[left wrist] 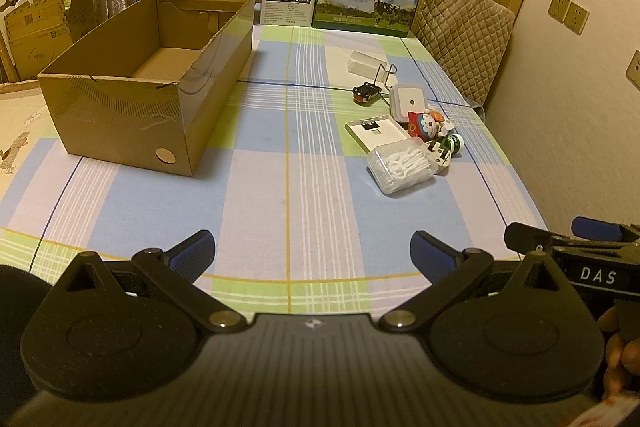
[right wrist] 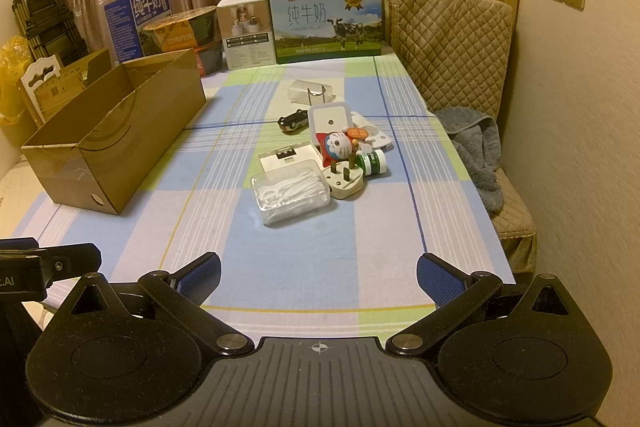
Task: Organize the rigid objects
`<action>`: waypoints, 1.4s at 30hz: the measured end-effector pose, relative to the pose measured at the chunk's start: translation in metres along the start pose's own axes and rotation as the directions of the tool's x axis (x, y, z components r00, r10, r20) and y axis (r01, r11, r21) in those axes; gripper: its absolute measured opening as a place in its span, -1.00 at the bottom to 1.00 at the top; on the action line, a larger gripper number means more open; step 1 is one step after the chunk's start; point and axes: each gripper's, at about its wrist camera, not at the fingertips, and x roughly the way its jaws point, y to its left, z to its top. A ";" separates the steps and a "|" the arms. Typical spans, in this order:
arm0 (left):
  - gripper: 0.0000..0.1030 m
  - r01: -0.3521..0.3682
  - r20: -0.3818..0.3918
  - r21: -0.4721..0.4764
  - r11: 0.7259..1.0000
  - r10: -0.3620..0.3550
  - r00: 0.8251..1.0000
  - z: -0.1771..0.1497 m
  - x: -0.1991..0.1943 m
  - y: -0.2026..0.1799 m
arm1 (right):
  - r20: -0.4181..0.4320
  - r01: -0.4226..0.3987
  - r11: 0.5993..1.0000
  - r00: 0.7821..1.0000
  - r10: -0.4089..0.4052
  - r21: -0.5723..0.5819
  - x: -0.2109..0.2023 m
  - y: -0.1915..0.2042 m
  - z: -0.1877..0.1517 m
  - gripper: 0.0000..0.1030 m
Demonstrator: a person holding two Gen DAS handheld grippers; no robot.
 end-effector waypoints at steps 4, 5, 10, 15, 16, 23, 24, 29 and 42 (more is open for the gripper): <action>0.99 0.001 0.000 0.000 1.000 -0.001 1.000 0.000 0.000 0.000 | 0.000 0.000 1.000 1.000 0.000 -0.001 -0.002 0.006 -0.001 0.97; 0.99 0.001 0.000 0.001 1.000 -0.001 1.000 0.000 0.000 0.000 | 0.001 0.000 1.000 1.000 0.000 0.000 -0.002 0.007 -0.002 0.97; 0.99 0.016 -0.004 0.011 1.000 -0.016 1.000 0.003 0.003 -0.001 | 0.006 -0.012 1.000 1.000 0.012 0.027 -0.002 -0.002 0.001 0.97; 0.99 0.034 -0.022 0.019 0.999 -0.034 0.999 0.008 0.019 -0.003 | 0.002 -0.010 0.999 1.000 0.010 0.046 0.007 -0.021 0.011 0.97; 0.99 0.039 -0.026 0.019 0.999 -0.039 0.999 0.010 0.023 -0.003 | 0.005 -0.005 0.999 1.000 0.005 0.041 0.004 -0.021 0.014 0.97; 0.99 0.084 -0.038 0.042 0.996 -0.083 0.996 0.026 0.070 -0.017 | 0.002 0.014 1.000 1.000 -0.014 0.024 0.033 -0.035 0.034 0.97; 0.99 0.095 -0.036 0.068 0.993 -0.093 0.995 0.029 0.078 -0.020 | 0.000 0.008 1.000 1.000 -0.008 0.026 0.040 -0.039 0.037 0.97; 0.99 0.200 -0.037 0.247 0.948 -0.197 0.980 0.041 0.118 -0.040 | -0.002 -0.002 1.000 1.000 0.002 0.014 0.068 -0.054 0.050 0.97; 0.76 0.370 -0.153 0.635 0.678 -0.360 0.920 0.063 0.215 -0.084 | -0.035 -0.035 0.999 0.999 0.036 0.028 0.136 -0.081 0.065 0.96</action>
